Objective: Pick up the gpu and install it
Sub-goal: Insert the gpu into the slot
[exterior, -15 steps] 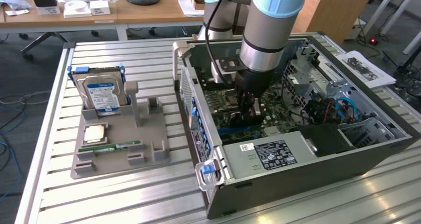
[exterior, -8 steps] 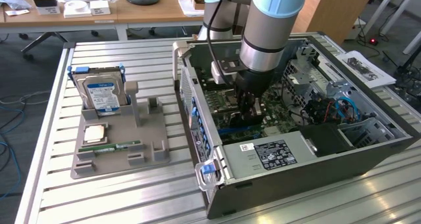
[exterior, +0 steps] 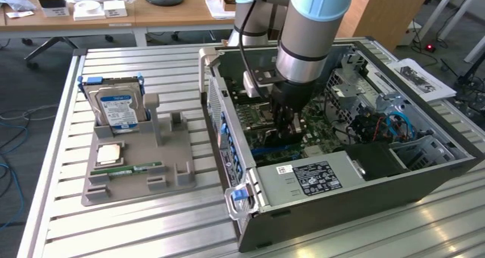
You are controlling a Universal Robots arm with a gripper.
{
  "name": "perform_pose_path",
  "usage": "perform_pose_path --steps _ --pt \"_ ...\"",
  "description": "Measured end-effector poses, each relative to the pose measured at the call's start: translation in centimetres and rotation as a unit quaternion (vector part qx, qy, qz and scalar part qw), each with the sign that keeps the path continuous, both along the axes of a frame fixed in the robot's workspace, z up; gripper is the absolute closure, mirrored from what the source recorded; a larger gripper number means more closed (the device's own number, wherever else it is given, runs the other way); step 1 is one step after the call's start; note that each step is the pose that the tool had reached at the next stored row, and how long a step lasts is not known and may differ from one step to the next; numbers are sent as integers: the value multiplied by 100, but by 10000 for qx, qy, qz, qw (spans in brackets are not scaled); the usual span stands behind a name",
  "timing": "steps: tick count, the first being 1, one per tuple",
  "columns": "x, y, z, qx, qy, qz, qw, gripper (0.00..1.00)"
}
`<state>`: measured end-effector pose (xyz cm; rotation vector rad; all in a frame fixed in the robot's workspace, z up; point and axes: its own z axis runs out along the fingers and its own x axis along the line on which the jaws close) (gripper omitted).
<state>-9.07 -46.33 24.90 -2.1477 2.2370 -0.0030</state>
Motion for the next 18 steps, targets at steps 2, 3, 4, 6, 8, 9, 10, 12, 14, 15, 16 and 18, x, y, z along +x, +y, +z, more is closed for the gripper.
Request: perform_pose_path --steps 2,3,4,6,8,9,10,12,14,15,16,18 --pt "0 0 -6 -1 0 0 10000 73" --pt "0 0 -8 0 0 0 10000 73" --pt "0 0 -9 -1 1 0 10000 73" --pt "0 0 -17 1 0 0 10000 73" --pt "0 0 -19 -1 1 0 10000 73" --pt "0 0 -19 -1 1 0 10000 73" --pt "0 0 -20 -1 0 0 10000 73" --pt "0 0 -20 0 0 0 10000 73" --pt "-1 0 -24 0 0 0 10000 73" --pt "-1 0 -26 -1 0 1 10000 73" --pt "-1 0 -26 -1 1 0 10000 73" --pt "-2 0 -27 -1 1 0 10000 73"
